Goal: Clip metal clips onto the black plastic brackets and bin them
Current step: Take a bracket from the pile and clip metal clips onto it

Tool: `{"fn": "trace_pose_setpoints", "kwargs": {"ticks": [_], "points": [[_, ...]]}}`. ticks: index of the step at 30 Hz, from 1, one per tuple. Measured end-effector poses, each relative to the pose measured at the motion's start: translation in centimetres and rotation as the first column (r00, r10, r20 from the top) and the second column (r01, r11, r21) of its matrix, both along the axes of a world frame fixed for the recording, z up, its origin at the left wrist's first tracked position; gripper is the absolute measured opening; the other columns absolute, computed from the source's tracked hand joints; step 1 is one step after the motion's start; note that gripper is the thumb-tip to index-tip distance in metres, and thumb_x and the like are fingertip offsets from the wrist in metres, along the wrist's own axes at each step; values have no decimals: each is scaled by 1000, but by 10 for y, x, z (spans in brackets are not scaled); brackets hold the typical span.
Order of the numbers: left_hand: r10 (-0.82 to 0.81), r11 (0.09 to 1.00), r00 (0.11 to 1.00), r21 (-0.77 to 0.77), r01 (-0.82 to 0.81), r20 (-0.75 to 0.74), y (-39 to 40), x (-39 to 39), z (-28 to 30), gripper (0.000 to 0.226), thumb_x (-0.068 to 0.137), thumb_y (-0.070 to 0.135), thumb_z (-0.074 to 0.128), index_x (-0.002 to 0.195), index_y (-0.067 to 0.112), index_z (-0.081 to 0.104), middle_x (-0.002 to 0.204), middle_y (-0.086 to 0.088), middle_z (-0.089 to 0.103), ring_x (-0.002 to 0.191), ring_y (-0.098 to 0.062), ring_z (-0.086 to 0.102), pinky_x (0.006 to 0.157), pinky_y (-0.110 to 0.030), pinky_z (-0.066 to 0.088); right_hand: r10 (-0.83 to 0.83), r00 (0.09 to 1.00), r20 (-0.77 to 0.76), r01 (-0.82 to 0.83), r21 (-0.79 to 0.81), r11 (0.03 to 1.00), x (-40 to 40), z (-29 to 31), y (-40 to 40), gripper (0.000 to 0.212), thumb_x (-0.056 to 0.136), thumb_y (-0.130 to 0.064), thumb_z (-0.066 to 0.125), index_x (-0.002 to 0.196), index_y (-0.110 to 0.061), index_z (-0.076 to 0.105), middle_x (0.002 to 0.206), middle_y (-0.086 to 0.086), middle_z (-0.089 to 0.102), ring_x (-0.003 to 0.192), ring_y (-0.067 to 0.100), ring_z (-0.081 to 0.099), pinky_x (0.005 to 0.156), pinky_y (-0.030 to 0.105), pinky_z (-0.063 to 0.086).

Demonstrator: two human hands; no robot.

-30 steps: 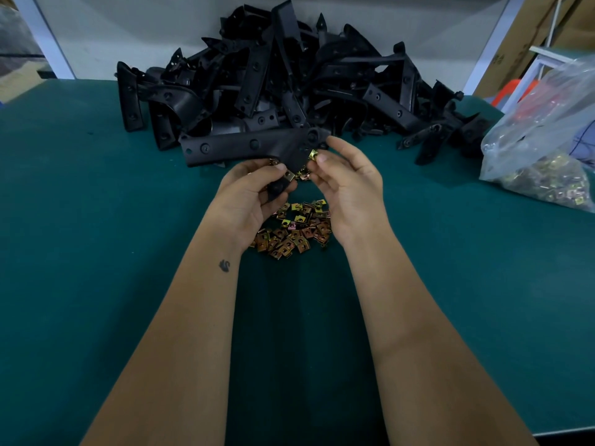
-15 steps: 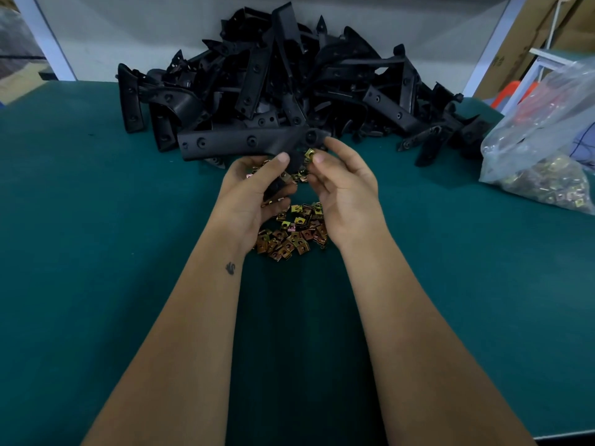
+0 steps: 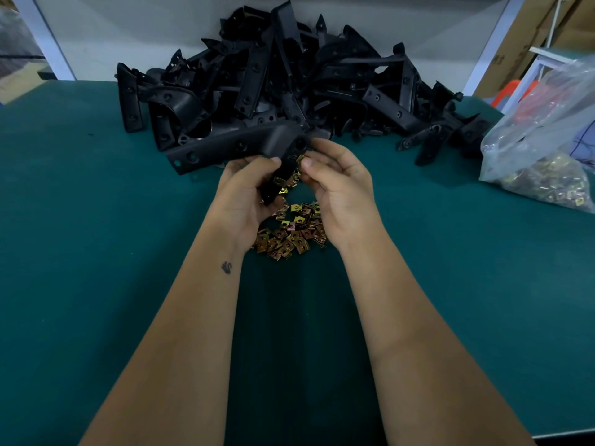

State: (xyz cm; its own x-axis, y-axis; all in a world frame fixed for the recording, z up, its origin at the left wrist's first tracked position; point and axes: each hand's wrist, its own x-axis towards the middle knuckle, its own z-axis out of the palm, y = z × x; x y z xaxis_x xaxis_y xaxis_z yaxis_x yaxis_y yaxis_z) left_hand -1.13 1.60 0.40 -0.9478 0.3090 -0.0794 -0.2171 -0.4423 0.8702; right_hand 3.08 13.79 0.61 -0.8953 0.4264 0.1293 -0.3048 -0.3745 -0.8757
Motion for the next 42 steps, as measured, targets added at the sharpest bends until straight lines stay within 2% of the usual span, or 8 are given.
{"fn": "trace_pose_setpoints", "kwargs": {"ticks": [2, 4, 11, 19, 29, 33, 37, 42], "points": [[4, 1000, 1000, -6, -4, -5, 1, 1, 0, 42, 93, 22, 64, 130, 7, 50, 113, -8, 62, 94, -18, 61, 58, -23, 49, 0, 1000, 1, 0, 14, 1000, 0, 0, 0, 28, 82, 11, 67, 101, -10, 68, 84, 2, 70, 84, 13, 66, 84, 27, 52], [20, 1000, 1000, -16, -20, -12, 1, 0, 0, 32, 92, 23, 68, 117, 14, 50, 113, -6, 65, 89, -16, 64, 58, -24, 49, -1, 1000, 4, 1, 40, 999, 1, -1, 1, 28, 82, 10, 68, 100, -11, 68, 84, 2, 71, 85, 13, 67, 86, 27, 53], [83, 996, 996, -33, -84, -19, 3, 0, -1, 25, 88, 20, 72, 100, 22, 50, 116, -8, 68, 98, -21, 66, 64, -27, 53, -10, 1000, 8, 9, 69, 998, 3, -2, 3, 27, 79, 11, 70, 93, -12, 69, 78, -1, 73, 82, 11, 69, 84, 26, 53], [73, 997, 997, -21, -73, -21, 6, 0, -4, 32, 89, 19, 72, 110, 20, 49, 117, -10, 69, 99, -20, 69, 67, -26, 55, -29, 1000, 5, 29, 46, 999, 2, -5, 2, 26, 79, 10, 70, 92, -13, 69, 79, 1, 73, 83, 13, 69, 86, 27, 52], [50, 995, 996, -88, -57, -77, 6, 0, -4, 35, 88, 19, 74, 112, 23, 48, 96, 3, 71, 94, -14, 71, 76, -32, 60, -46, 999, 27, 44, 87, 995, 3, -3, 0, 31, 79, 10, 71, 96, -16, 68, 73, -5, 69, 78, 9, 68, 82, 24, 52], [97, 983, 989, -142, -113, -116, 4, 1, -2, 42, 87, 20, 75, 117, 23, 47, 100, 4, 70, 91, -8, 71, 82, -34, 60, -77, 993, 92, 63, 144, 988, 2, -4, -4, 29, 81, 2, 74, 100, -20, 68, 87, 1, 71, 89, 14, 68, 92, 30, 55], [115, 992, 993, -45, -116, -24, 3, -1, -2, 43, 90, 16, 71, 127, 15, 49, 107, -1, 70, 87, -11, 73, 75, -32, 59, -176, 976, 130, 135, 273, 952, 1, -5, -12, 9, 86, -8, 73, 91, -15, 72, 87, 2, 73, 81, 8, 69, 78, 20, 56], [49, 995, 995, 81, -56, 91, 3, -2, -1, 38, 92, 16, 68, 125, 1, 57, 102, -10, 73, 83, -17, 73, 69, -31, 58, -248, 967, 62, 201, 413, 888, 2, -3, -16, 7, 88, -6, 68, 90, -10, 75, 79, 4, 74, 78, 7, 68, 78, 20, 55]]}}
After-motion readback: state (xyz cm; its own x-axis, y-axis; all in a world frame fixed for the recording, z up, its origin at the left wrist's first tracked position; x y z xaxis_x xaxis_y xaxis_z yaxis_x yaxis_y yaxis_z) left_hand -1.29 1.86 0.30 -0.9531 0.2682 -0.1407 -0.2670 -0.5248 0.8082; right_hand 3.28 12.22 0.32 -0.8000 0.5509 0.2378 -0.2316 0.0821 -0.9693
